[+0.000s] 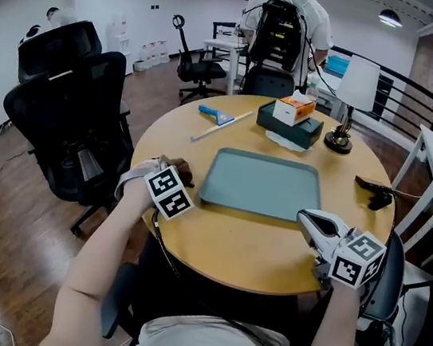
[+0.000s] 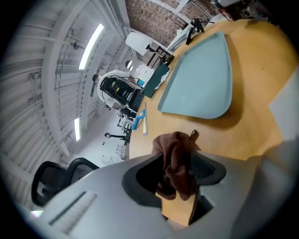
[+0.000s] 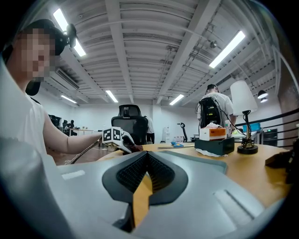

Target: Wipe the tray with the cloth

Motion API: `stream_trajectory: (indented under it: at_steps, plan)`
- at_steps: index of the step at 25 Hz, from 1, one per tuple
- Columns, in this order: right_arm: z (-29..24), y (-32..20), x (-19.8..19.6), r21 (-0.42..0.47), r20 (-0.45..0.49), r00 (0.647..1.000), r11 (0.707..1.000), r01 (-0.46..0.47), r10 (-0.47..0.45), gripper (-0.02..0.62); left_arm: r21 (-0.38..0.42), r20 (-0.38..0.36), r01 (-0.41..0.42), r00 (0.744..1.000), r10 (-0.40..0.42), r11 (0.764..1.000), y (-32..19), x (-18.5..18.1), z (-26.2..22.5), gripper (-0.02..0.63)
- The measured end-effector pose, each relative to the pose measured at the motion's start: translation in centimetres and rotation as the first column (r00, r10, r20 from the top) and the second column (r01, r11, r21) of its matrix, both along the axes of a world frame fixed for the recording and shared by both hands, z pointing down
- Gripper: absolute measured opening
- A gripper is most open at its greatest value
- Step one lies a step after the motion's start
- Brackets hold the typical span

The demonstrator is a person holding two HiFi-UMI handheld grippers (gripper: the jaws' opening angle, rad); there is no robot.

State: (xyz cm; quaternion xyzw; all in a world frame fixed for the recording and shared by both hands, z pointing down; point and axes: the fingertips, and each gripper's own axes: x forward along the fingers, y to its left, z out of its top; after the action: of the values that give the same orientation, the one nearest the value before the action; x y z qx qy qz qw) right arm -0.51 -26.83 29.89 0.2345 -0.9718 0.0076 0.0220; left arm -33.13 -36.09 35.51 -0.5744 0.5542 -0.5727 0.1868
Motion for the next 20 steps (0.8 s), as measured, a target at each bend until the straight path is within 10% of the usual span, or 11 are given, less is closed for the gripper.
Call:
stream_trajectory:
  at_steps: [5, 7, 12, 16, 18, 20]
  plan:
    - [-0.4, -0.1, 0.1, 0.007, 0.015, 1.000, 1.000, 0.001, -0.002, 0.003, 0.204, -0.129, -0.014, 0.991, 0.041, 0.979, 2.2, 1.2, -4.8, 0.589]
    - [-0.8, 0.2, -0.2, 0.020, 0.030, 0.999, 1.000, 0.018, -0.018, 0.015, 0.310, -0.327, -0.063, 0.930, 0.169, 0.949, 3.5, 3.4, -7.1, 0.583]
    - [-0.6, 0.3, -2.1, 0.034, 0.017, 0.998, 0.997, 0.066, -0.067, 0.002, 0.338, -0.683, -0.251, 0.598, 0.420, 0.907, 7.0, 12.6, -5.9, 0.377]
    - [0.1, 0.0, -3.2, 0.022, -0.009, 0.997, 0.997, 0.080, -0.080, 0.002, 0.321, -0.880, -0.320, 0.247, 0.405, 0.892, 7.6, 17.2, -5.2, 0.322]
    - [0.2, -0.2, -3.3, 0.012, -0.004, 0.996, 0.996, 0.087, -0.087, 0.002, 0.338, -0.906, -0.316, 0.147, 0.398, 0.886, 7.2, 17.9, -5.7, 0.322]
    - [0.2, -0.2, -3.4, 0.007, 0.003, 0.995, 0.995, 0.095, -0.095, 0.002, 0.345, -0.908, -0.318, 0.124, 0.400, 0.883, 6.8, 18.4, -5.5, 0.322]
